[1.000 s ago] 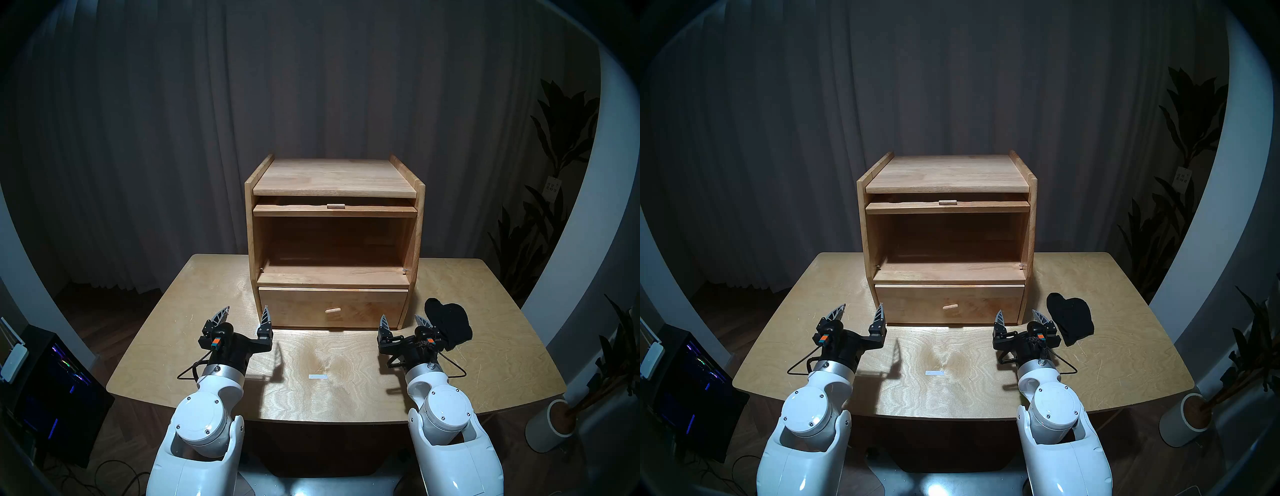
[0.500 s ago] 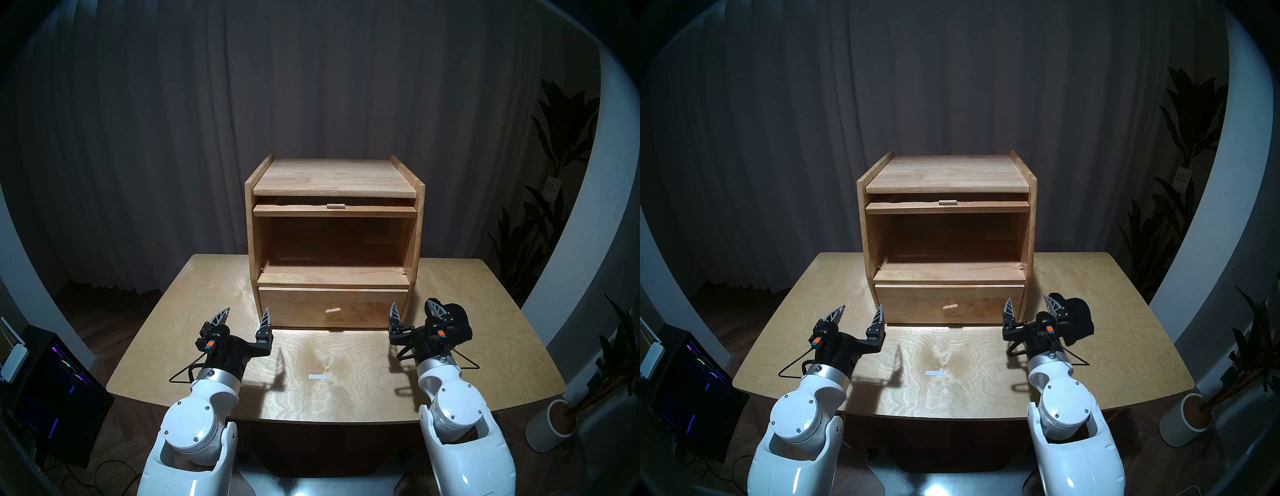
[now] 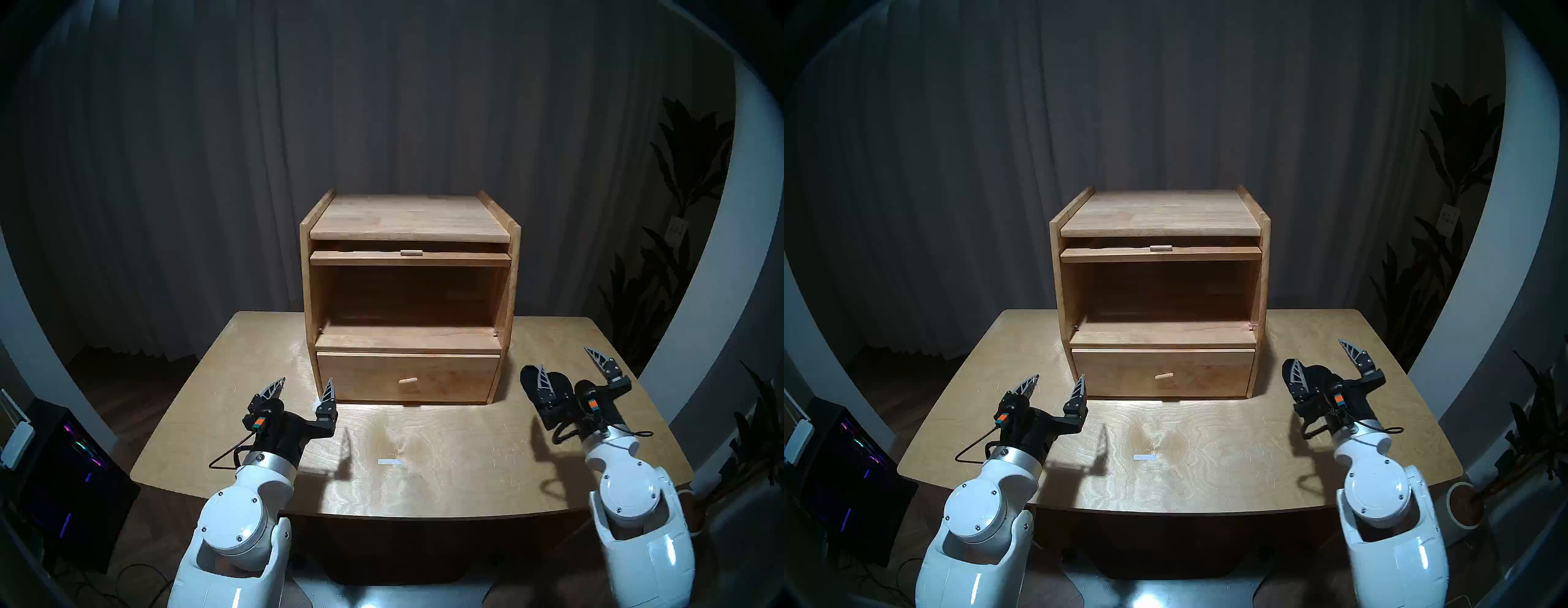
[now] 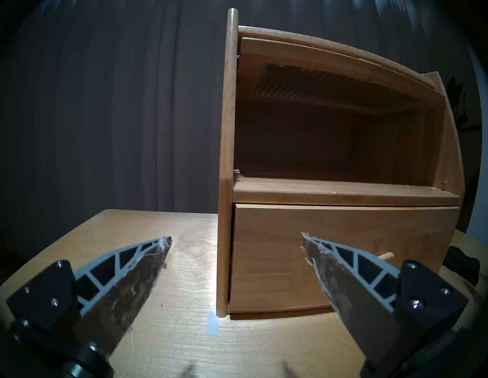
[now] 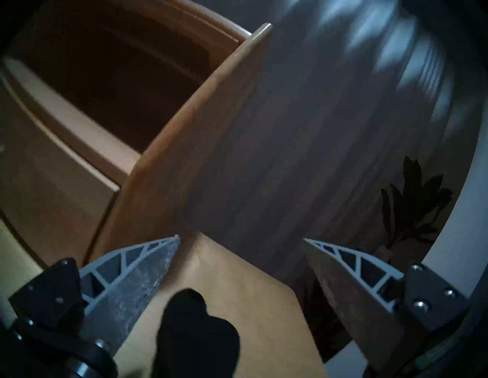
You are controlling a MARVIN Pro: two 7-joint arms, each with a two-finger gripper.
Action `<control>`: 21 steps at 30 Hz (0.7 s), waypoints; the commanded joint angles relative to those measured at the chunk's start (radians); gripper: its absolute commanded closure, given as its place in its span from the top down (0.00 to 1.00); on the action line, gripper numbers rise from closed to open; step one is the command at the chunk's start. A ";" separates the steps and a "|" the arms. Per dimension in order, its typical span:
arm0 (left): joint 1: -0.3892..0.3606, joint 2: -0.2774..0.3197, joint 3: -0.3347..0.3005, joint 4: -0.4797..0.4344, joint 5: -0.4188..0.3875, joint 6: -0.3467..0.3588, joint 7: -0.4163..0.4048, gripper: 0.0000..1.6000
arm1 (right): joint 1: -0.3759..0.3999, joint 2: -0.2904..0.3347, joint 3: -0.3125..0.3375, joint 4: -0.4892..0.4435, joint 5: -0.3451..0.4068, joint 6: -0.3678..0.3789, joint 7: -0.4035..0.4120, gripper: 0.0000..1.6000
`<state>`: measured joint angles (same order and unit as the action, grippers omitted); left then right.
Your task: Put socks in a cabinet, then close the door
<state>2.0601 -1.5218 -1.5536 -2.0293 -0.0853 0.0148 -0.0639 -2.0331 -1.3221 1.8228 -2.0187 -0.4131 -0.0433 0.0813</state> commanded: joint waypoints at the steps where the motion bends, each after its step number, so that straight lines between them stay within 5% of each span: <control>1: -0.009 0.002 -0.002 -0.016 -0.001 -0.006 0.000 1.00 | -0.033 0.114 0.147 -0.063 -0.111 -0.008 0.072 1.00; 11: -0.010 0.008 -0.002 -0.016 -0.010 -0.007 -0.002 1.00 | -0.124 0.224 0.232 -0.052 -0.271 -0.041 0.271 1.00; 21: -0.009 0.015 -0.002 -0.021 -0.017 -0.009 -0.002 1.00 | -0.139 0.335 0.238 0.000 -0.428 -0.149 0.479 1.00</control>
<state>2.0584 -1.5069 -1.5525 -2.0257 -0.1069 0.0142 -0.0693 -2.1656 -1.0860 2.0516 -2.0402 -0.7744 -0.1267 0.4729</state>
